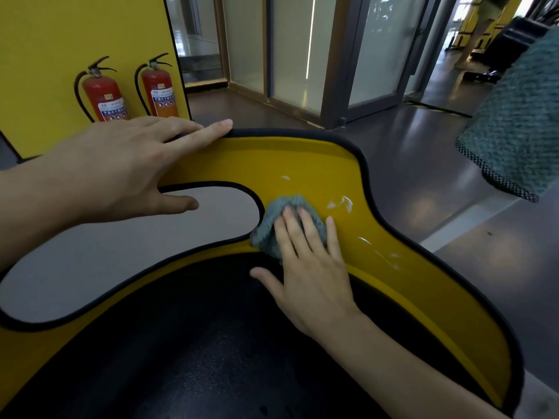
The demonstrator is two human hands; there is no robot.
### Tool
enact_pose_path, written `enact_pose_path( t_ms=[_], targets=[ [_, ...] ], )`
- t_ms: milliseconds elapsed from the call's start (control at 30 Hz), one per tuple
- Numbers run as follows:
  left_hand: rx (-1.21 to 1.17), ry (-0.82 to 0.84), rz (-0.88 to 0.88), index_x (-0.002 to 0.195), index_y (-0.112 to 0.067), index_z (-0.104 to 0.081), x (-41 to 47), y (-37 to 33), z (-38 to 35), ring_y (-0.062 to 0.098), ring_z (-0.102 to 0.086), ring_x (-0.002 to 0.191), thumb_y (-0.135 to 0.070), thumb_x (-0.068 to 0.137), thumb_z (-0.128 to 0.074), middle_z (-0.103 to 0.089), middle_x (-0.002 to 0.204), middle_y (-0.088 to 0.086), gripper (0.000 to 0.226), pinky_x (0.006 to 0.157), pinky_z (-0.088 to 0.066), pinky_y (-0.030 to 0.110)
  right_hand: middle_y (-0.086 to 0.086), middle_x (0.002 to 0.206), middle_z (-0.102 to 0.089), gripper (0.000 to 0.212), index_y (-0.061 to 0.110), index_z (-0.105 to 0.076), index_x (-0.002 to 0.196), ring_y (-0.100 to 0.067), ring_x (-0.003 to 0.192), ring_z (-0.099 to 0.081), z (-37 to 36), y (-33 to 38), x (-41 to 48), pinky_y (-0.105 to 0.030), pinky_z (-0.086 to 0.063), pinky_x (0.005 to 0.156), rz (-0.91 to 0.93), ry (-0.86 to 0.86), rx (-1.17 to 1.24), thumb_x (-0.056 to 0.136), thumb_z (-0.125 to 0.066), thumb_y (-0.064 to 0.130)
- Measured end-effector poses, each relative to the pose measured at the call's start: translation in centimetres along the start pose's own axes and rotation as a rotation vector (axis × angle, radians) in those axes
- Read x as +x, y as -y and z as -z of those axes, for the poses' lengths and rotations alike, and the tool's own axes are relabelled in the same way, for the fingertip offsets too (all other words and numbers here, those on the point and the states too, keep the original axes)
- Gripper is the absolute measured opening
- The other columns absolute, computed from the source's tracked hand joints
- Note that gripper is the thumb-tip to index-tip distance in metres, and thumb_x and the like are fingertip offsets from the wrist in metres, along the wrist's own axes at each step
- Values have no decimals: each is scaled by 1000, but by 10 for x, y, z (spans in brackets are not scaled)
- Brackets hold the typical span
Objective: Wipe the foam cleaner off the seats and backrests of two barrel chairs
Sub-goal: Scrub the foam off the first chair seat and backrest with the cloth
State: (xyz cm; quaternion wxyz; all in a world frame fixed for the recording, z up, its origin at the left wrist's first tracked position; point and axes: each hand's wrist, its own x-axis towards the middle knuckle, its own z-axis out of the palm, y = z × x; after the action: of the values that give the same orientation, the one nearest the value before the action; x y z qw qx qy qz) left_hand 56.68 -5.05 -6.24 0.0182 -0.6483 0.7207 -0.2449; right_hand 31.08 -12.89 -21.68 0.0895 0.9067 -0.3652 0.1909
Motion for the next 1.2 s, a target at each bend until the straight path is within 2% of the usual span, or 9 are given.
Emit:
enact_pose_path(
  t_ms=[133,300,433,600,733,833,933,1033,1200],
  targets=[
    [8,-6,-10,159,-47,10,2,-1,1,32,-51,133,-77,72,-49,-44,156,1,109,81,-54,44,-8,169,-8,90,13,-14,161,-26,156,0,28,18,26,-58,-6,123,-71,-92,85,96,-21,75],
    [16,-9,4,159,-48,9,1,-1,0,32,-51,132,-76,73,-51,-44,156,1,109,81,-54,45,-4,169,2,100,16,-2,160,-22,154,13,17,37,10,-60,0,121,-211,48,177,89,-7,86],
    [18,-25,2,160,-47,6,0,0,-2,33,-53,130,-76,73,-52,-46,154,2,108,76,-55,43,-3,168,11,100,18,14,154,-21,152,21,9,49,7,-60,9,120,-253,101,249,86,-6,89],
    [45,-47,-7,160,-45,5,1,-1,-3,37,-51,132,-77,72,-51,-42,158,5,110,79,-55,46,-2,169,8,97,17,3,160,-21,153,19,26,57,33,-60,7,120,-255,-70,284,90,-12,83],
    [68,-33,-29,162,-37,8,5,-5,-3,36,-41,142,-80,73,-50,-32,164,7,114,105,-44,51,2,168,13,96,19,2,161,-18,151,24,15,50,14,-60,8,120,-291,59,283,90,-11,84],
    [55,-41,-67,163,-30,8,22,-22,-2,33,-34,146,-81,74,-47,-28,165,9,116,113,-35,49,-1,169,8,95,17,-3,161,-20,153,19,10,46,0,-60,10,120,-299,93,275,93,-25,80],
    [33,-76,-104,162,-28,11,41,-44,-3,32,-28,149,-83,74,-42,-21,167,9,117,117,-30,48,-5,169,2,88,15,-11,161,-24,155,11,19,47,16,-61,4,121,-262,-49,268,95,-45,64],
    [26,-80,-141,162,-28,13,54,-56,-6,34,-23,151,-80,73,-51,-14,168,11,121,119,-26,50,-7,168,-9,86,12,-21,159,-25,155,1,26,37,30,-64,-6,120,-243,-197,196,91,-54,52],
    [88,-137,-122,163,-25,8,54,-64,-11,37,-20,152,-77,69,-65,-13,168,13,130,119,-18,55,-6,167,-14,90,12,-25,158,-23,155,-7,3,22,-9,-67,-11,118,-269,-30,128,87,-62,54]
  ],
)
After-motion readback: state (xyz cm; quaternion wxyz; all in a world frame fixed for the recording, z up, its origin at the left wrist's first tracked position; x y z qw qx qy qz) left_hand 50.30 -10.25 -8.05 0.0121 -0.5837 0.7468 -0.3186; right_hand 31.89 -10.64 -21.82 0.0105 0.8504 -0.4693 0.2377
